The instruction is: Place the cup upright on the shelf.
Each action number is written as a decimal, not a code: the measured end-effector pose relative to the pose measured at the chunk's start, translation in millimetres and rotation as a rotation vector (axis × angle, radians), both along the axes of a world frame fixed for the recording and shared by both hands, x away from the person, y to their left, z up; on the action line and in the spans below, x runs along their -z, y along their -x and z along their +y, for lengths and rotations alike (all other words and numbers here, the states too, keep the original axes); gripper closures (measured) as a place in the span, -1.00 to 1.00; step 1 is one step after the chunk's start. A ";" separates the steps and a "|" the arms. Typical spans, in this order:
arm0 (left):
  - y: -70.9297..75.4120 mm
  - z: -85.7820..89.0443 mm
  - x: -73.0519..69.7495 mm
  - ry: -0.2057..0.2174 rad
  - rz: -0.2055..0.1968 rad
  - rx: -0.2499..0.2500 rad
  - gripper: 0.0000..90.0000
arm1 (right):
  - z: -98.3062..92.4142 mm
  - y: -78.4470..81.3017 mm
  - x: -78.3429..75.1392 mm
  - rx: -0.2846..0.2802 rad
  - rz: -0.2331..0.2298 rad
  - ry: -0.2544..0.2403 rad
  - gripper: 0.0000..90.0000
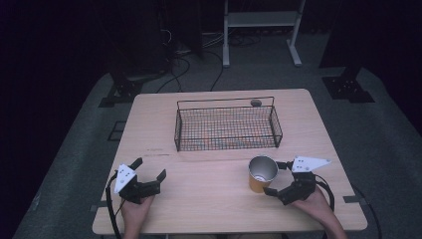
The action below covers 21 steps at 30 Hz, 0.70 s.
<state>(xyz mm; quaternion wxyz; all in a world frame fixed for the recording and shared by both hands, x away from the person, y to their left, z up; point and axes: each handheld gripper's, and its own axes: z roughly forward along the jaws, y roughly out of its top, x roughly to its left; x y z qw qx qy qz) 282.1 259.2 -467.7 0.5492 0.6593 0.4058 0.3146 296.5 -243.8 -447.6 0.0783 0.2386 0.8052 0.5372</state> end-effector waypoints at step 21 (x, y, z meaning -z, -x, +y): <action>0.2 0.0 -0.1 0.001 -0.001 0.001 -1.00 | 20.8 -11.3 1.3 -0.009 -0.001 0.022 -0.99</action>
